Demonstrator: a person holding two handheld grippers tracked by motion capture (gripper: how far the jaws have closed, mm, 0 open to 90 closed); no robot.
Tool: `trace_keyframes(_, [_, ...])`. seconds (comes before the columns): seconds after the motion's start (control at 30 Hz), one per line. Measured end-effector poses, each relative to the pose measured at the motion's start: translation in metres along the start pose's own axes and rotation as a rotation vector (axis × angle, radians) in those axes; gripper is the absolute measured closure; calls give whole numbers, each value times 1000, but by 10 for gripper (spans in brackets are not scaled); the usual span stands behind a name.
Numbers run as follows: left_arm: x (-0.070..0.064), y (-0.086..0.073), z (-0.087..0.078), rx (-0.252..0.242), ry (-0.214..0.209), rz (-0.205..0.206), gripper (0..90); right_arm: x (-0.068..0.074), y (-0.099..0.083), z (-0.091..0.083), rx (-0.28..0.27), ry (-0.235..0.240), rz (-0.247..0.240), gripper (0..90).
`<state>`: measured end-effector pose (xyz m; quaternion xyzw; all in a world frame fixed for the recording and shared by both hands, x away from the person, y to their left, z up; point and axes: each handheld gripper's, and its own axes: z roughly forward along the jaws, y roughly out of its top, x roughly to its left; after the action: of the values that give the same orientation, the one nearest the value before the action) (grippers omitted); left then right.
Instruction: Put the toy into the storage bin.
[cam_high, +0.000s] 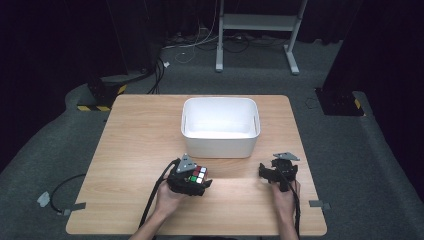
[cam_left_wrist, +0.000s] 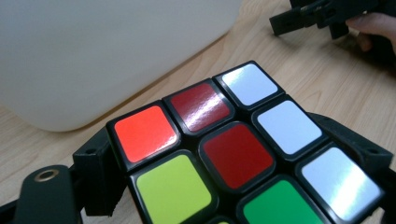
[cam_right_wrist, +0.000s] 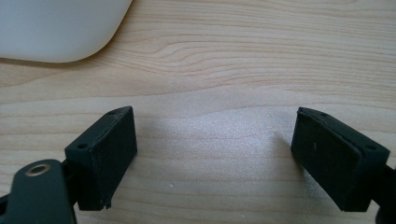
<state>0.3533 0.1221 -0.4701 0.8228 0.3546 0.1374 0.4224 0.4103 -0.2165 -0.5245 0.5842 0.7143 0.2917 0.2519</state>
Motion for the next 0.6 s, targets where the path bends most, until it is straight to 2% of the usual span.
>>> trace_keyframes(0.1, [0, 5, 0, -6, -1, 13, 154, 0, 0, 0, 0, 0, 0, 141])
trace_keyframes(0.17, [-1, 8, -1, -13, -8, 6, 154, 0, 0, 0, 0, 0, 0, 142])
trace_keyframes(0.27, [-1, 12, -2, -8, -10, 27, 154, 0, 0, 0, 0, 0, 0, 142])
trace_keyframes(0.6, [2, 24, -10, -27, -40, 22, 154, 0, 0, 0, 0, 0, -2, 141])
